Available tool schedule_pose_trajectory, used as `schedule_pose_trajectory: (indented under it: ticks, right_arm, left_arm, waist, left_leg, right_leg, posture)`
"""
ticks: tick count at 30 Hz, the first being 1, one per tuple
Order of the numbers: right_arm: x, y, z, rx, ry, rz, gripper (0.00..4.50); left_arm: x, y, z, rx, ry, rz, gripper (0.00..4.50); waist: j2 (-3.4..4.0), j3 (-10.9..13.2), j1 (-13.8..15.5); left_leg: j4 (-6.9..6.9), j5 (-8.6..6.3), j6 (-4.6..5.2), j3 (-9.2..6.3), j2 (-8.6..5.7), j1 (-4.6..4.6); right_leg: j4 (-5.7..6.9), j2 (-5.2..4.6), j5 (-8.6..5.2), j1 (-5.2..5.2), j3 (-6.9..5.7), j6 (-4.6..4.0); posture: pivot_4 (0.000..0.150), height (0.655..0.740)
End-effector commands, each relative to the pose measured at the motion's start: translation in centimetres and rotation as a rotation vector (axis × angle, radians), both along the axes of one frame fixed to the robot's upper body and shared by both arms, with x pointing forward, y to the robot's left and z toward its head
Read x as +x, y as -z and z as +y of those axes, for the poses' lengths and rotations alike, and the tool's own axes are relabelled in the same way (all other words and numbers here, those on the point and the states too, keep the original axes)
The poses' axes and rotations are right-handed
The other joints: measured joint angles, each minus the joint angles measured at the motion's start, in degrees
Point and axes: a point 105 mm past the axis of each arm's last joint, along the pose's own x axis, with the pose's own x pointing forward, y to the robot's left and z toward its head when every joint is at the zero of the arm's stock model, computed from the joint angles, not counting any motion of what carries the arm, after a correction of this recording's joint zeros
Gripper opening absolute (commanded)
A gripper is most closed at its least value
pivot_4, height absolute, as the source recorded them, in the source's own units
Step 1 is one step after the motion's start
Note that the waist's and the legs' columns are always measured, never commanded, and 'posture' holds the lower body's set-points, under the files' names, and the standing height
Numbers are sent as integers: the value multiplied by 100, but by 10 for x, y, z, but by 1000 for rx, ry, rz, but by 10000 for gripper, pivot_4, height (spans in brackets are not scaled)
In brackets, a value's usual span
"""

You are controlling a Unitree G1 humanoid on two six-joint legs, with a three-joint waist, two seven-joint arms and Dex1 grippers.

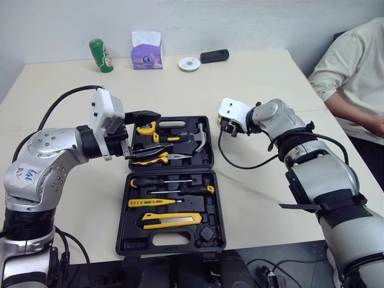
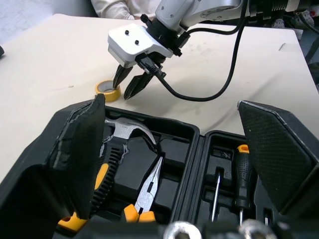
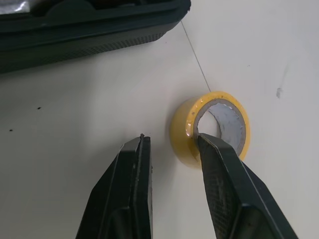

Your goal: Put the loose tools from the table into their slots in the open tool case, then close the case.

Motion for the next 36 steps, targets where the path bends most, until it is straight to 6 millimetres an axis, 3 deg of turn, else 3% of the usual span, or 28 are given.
schedule_pose_trajectory:
  ticks: [1,12,21,24,26,36]
  right_arm:
    - [4,-10,5,16,5,-57,15882]
    - [7,-20,9,37,14,-101,15882]
    - [8,-8,12,23,51,-91,15882]
    - [8,-2,5,-1,73,-85,8722]
    - [8,-2,3,0,75,-83,116]
    - [4,-36,-2,7,-25,-82,116]
  left_arm:
    - [-5,-9,-4,-8,14,-38,45000]
    - [-6,-8,-2,-3,12,-42,45000]
    - [-6,-8,-1,2,-3,-51,45000]
    - [-7,-9,0,1,-7,-54,45000]
    - [-7,-10,-1,0,-9,-56,45000]
    - [-14,-10,-9,-15,46,-43,45000]
  waist:
    - [0,0,1]
    - [0,0,0]
    - [0,0,-5]
    - [0,0,-4]
    - [-2,-1,-4]
    - [-2,-1,0]
  left_leg:
    - [0,0,0,0,0,0]
    - [0,0,0,0,0,-1]
    - [-1,1,-1,-1,0,-1]
    - [-1,1,-1,-1,0,-1]
    - [-1,1,-1,-2,0,1]
    - [-1,2,-1,-2,-2,0]
  right_leg:
    - [0,0,0,0,0,0]
    - [0,0,0,0,0,0]
    - [0,1,0,0,1,0]
    - [0,1,0,0,1,0]
    - [0,1,0,1,1,0]
    - [1,1,0,0,2,0]
  posture:
    - [1500,7316]
    - [1500,7316]
    - [1500,7316]
    - [1500,7316]
    - [1500,7316]
    - [1500,7316]
